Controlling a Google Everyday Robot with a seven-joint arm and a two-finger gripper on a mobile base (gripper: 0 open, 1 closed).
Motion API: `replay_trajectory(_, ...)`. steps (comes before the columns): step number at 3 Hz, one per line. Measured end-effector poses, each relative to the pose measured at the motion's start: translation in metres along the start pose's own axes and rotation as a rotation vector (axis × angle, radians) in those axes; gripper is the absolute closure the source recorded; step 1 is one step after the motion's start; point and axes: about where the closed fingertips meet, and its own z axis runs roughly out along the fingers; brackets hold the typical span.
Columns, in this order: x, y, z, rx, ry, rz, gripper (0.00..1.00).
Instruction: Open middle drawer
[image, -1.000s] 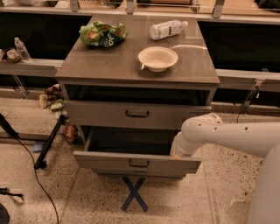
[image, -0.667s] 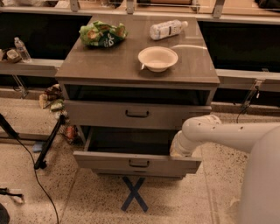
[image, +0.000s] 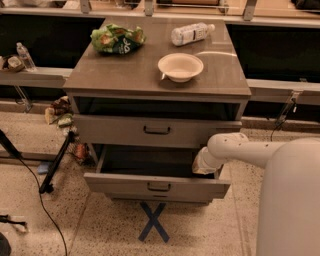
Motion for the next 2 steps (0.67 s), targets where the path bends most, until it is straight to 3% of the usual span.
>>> replay_trajectory(2, -0.001, -0.002, 0.036, -0.015, -0.042, 0.015, 1.0)
